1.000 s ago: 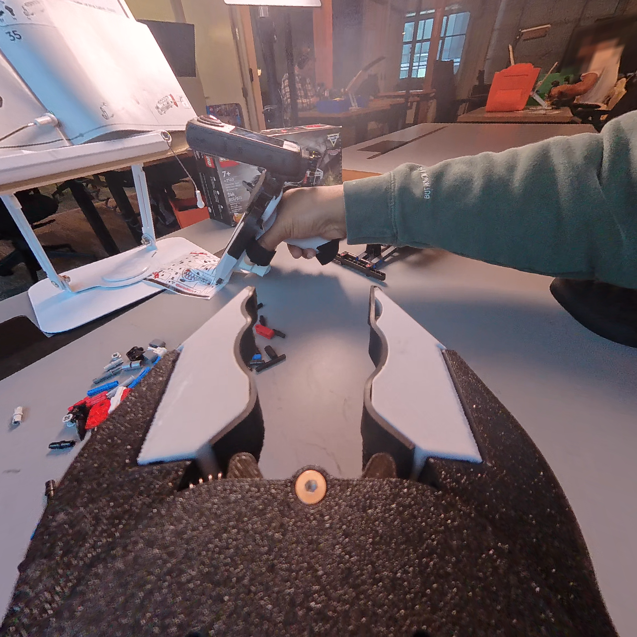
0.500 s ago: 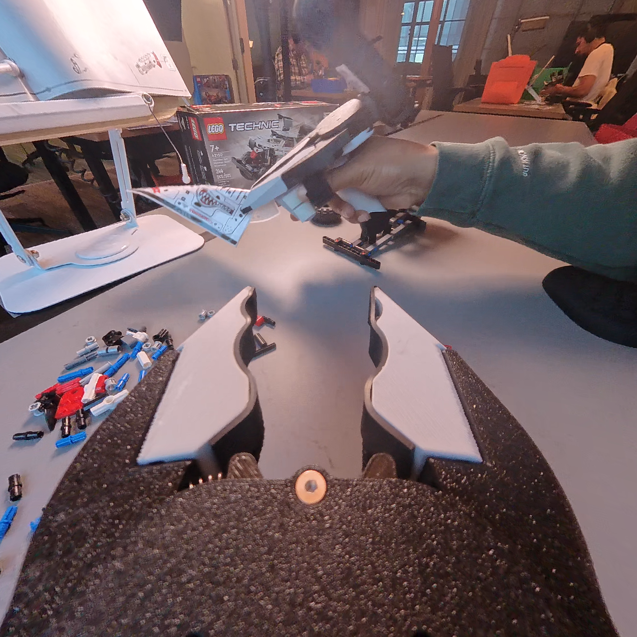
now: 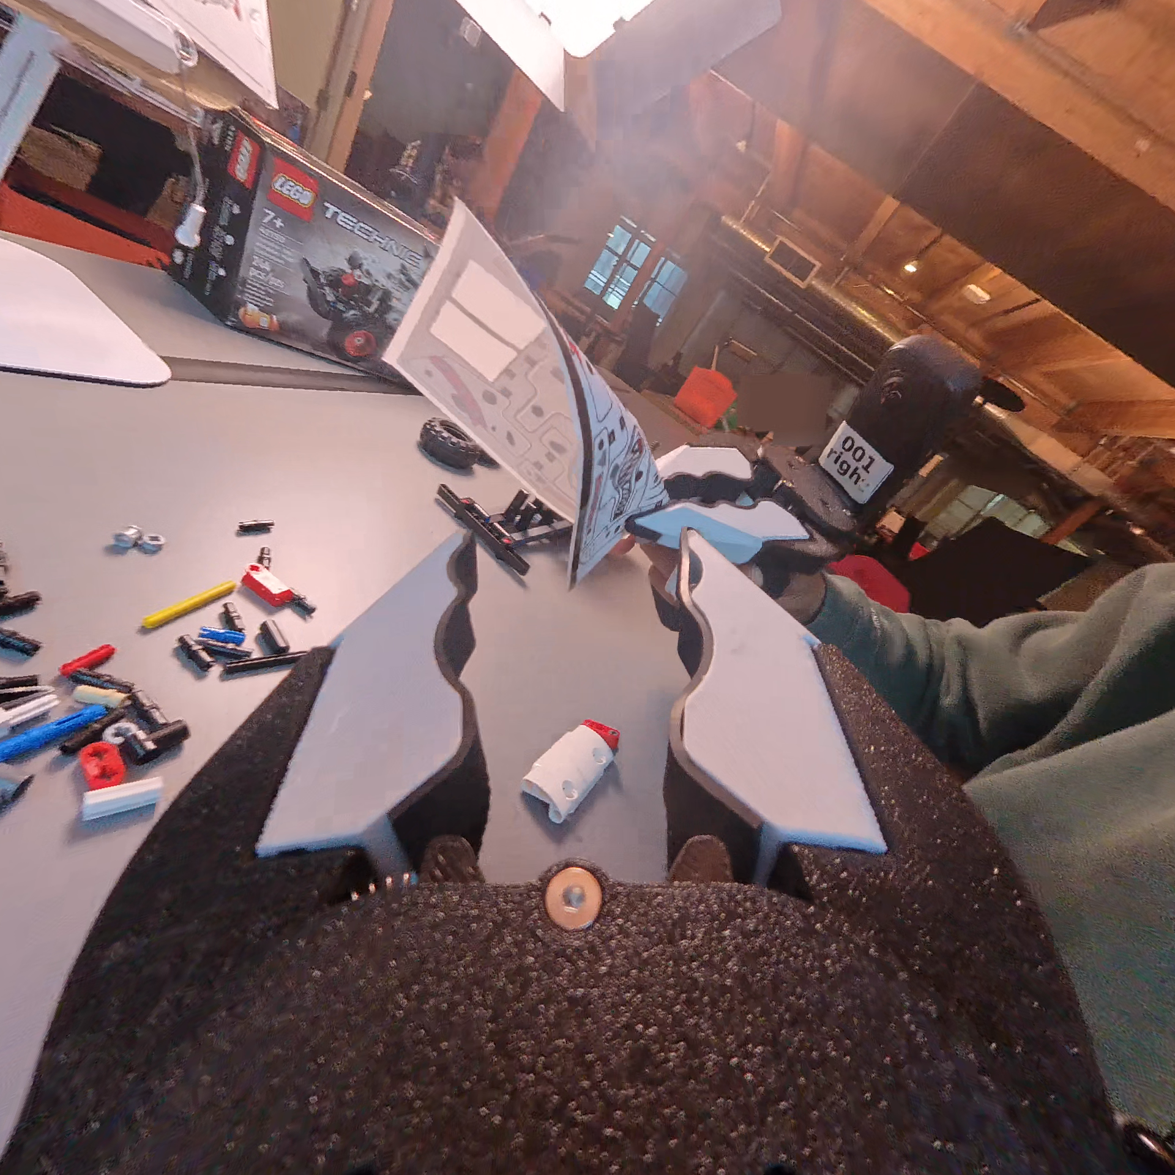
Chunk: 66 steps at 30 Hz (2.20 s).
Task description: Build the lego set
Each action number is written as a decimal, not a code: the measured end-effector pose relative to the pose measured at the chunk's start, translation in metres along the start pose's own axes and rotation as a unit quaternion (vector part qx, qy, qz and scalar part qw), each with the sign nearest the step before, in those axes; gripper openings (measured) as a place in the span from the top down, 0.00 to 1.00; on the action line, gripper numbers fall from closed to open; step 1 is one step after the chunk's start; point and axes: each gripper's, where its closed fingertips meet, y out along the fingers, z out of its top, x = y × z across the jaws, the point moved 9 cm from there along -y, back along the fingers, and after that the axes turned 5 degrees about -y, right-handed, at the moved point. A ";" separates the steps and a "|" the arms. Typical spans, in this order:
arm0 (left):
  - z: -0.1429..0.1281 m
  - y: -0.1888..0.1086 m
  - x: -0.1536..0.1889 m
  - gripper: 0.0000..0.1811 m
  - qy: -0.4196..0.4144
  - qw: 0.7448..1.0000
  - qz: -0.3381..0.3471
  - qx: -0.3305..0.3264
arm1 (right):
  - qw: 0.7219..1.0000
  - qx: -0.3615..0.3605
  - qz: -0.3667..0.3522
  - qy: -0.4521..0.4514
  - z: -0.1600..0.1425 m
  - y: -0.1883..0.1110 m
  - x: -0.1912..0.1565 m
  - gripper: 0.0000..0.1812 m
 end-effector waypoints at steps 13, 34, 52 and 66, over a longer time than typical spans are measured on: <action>-0.010 0.007 0.013 1.00 0.018 0.996 -0.082 -0.042 | 0.999 0.026 0.029 -0.029 -0.014 0.005 -0.027 0.92; -0.007 0.001 0.026 1.00 0.119 0.980 -0.131 -0.088 | 0.934 0.146 0.219 0.243 -0.017 -0.013 -0.001 1.00; -0.015 0.010 0.012 0.89 0.068 0.989 -0.078 -0.101 | 0.947 0.164 0.126 0.247 -0.016 -0.013 0.011 1.00; -0.009 0.008 0.009 1.00 -0.007 0.992 -0.093 -0.087 | 0.970 0.134 0.091 0.179 -0.013 -0.011 0.002 1.00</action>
